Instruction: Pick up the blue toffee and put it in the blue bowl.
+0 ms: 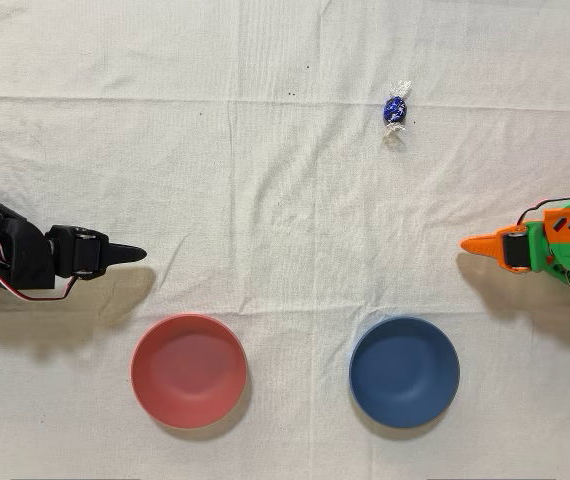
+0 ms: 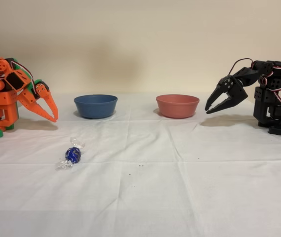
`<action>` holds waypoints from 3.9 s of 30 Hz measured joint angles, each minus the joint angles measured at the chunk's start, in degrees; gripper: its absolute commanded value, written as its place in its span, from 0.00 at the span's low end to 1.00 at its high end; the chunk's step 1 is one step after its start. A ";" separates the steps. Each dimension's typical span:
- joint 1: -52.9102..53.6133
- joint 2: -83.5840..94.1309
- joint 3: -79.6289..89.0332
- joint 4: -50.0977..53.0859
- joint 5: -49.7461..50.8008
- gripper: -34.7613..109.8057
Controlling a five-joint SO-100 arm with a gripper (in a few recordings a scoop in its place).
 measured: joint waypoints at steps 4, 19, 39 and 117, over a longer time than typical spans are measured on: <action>-1.23 0.00 0.00 0.00 -2.29 0.24; 3.69 -1.14 -0.35 0.00 -0.18 0.24; 15.29 -33.84 -35.68 0.00 -0.18 0.24; 39.29 -97.29 -75.50 -5.27 -2.37 0.46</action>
